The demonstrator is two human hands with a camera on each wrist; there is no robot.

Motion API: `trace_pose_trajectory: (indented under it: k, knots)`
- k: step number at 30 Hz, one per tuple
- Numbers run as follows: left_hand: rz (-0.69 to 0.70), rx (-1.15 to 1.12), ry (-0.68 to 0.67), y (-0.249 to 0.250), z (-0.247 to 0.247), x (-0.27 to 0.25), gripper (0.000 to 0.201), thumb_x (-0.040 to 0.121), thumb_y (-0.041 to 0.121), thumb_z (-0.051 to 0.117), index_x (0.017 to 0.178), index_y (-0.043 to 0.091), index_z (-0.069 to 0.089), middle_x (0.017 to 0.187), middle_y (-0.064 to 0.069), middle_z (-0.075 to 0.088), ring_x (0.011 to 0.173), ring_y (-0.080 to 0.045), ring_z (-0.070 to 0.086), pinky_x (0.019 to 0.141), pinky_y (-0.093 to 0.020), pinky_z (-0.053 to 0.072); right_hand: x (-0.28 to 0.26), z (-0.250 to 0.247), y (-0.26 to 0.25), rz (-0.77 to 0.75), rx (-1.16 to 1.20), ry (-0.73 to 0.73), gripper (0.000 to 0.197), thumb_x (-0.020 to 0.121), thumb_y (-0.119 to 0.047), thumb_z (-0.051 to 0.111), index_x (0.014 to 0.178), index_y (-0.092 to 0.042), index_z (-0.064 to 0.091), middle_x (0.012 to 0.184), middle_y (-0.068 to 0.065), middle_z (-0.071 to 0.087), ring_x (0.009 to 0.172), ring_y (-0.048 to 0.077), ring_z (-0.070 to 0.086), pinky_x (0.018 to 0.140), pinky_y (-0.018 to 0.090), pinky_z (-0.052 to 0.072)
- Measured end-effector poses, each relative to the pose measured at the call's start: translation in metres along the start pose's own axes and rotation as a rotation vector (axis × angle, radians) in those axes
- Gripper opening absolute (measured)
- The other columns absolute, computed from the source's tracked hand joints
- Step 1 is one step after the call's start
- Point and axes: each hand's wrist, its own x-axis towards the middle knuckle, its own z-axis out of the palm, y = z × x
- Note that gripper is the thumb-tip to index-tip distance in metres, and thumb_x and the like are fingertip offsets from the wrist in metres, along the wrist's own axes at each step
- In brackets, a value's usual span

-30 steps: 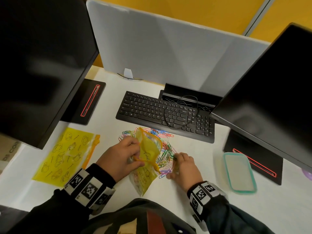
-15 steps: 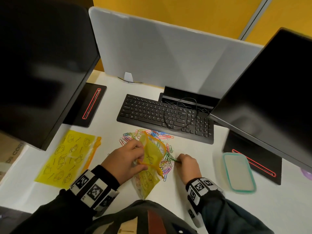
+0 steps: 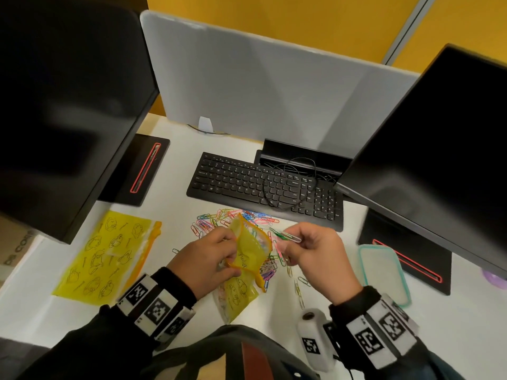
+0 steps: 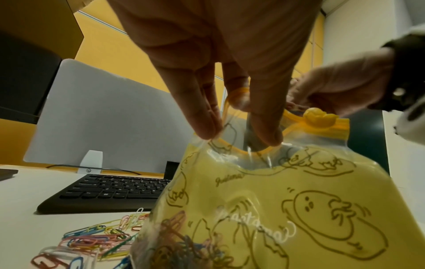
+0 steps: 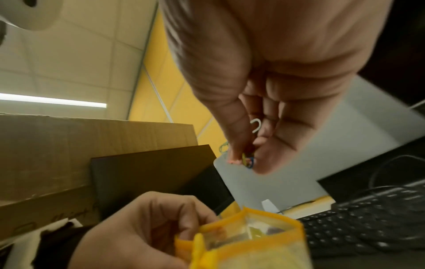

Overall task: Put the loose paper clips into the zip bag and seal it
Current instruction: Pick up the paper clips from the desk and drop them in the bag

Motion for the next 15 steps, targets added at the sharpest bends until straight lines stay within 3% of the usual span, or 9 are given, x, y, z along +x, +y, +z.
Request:
trace_pose_trajectory:
  k: [4, 7, 9, 11, 13, 15]
  knots:
    - [0.038, 0.007, 0.027, 0.005, 0.0, 0.0, 0.029, 0.065, 0.041, 0.063, 0.07, 0.028, 0.038, 0.1, 0.016, 0.041, 0.081, -0.019, 0.061, 0.064, -0.035, 0.054, 0.008, 0.025, -0.01, 0.049, -0.067, -0.035, 0.012, 0.07, -0.017, 0.078, 0.073, -0.022, 0.067, 0.069, 0.008, 0.066, 0.062, 0.021, 0.061, 0.07, 0.04, 0.056]
    - [0.05, 0.008, 0.032, 0.003, -0.002, -0.002, 0.027, 0.067, 0.045, 0.06, 0.07, 0.03, 0.038, 0.1, 0.015, 0.042, 0.082, -0.019, 0.062, 0.063, -0.034, 0.054, 0.016, 0.017, 0.001, 0.062, -0.122, 0.088, 0.014, 0.078, -0.016, 0.071, 0.075, -0.029, 0.065, 0.068, 0.0, 0.064, 0.065, 0.022, 0.064, 0.068, 0.033, 0.055]
    - [0.052, 0.003, 0.043, -0.001, -0.004, -0.004, 0.028, 0.067, 0.045, 0.062, 0.069, 0.03, 0.038, 0.098, 0.015, 0.043, 0.081, -0.018, 0.062, 0.062, -0.032, 0.052, 0.017, 0.003, 0.024, 0.175, -0.352, 0.051, 0.014, 0.08, -0.017, 0.069, 0.093, -0.02, 0.064, 0.075, -0.001, 0.062, 0.069, 0.019, 0.061, 0.066, 0.026, 0.049]
    - [0.039, -0.006, 0.059, -0.004, -0.006, -0.005, 0.029, 0.067, 0.046, 0.061, 0.068, 0.029, 0.038, 0.096, 0.015, 0.044, 0.08, -0.015, 0.06, 0.064, -0.027, 0.048, 0.007, -0.003, 0.055, 0.339, -0.644, -0.106, 0.034, 0.078, -0.018, 0.07, 0.108, -0.012, 0.055, 0.096, 0.006, 0.063, 0.09, 0.024, 0.06, 0.075, 0.025, 0.044]
    - [0.028, -0.01, 0.067, -0.005, -0.009, -0.006, 0.028, 0.068, 0.048, 0.058, 0.067, 0.028, 0.039, 0.094, 0.015, 0.047, 0.08, -0.012, 0.058, 0.065, -0.022, 0.044, -0.006, 0.002, 0.082, 0.405, -0.74, -0.18, 0.027, 0.078, -0.015, 0.064, 0.101, -0.011, 0.051, 0.104, 0.01, 0.063, 0.097, 0.027, 0.058, 0.076, 0.025, 0.041]
    - [0.014, -0.004, 0.074, -0.008, -0.01, -0.006, 0.029, 0.068, 0.046, 0.063, 0.067, 0.028, 0.04, 0.094, 0.01, 0.052, 0.081, -0.013, 0.059, 0.066, -0.024, 0.044, -0.008, 0.011, 0.095, 0.397, -0.701, -0.147, 0.016, 0.074, -0.006, 0.058, 0.087, -0.012, 0.05, 0.095, 0.011, 0.067, 0.089, 0.027, 0.06, 0.074, 0.029, 0.047]
